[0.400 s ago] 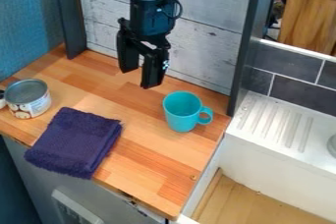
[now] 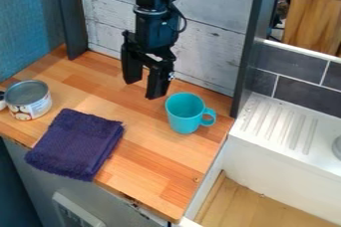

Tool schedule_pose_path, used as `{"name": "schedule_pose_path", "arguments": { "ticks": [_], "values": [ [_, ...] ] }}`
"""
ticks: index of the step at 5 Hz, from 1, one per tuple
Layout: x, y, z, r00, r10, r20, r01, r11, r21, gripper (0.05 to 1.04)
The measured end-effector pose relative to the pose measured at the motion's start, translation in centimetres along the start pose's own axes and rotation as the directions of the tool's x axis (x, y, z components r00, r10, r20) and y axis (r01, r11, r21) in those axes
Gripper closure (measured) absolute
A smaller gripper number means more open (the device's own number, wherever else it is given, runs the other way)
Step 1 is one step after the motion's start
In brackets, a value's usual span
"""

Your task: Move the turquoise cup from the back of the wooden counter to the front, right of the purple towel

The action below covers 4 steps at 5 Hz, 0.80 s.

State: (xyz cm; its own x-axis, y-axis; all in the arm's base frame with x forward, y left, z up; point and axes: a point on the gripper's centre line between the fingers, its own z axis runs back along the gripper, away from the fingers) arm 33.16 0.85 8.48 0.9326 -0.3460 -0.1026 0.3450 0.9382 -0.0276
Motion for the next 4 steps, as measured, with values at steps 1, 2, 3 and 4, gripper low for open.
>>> {"name": "schedule_pose_path", "arguments": {
  "ticks": [1,2,3,4],
  "values": [
    [0.7,0.2,-0.2,0.999,0.031,0.035,-0.031,0.999,0.006,0.083],
    [1.6,0.1,-1.7,0.998,0.059,0.024,-0.059,0.998,0.001,0.083],
    [2.8,-0.5,-2.7,0.998,0.058,0.012,-0.058,0.998,0.011,0.083],
    [3.3,-0.8,-3.2,0.998,0.059,0.007,-0.059,0.998,-0.002,0.083]
  ]
}}
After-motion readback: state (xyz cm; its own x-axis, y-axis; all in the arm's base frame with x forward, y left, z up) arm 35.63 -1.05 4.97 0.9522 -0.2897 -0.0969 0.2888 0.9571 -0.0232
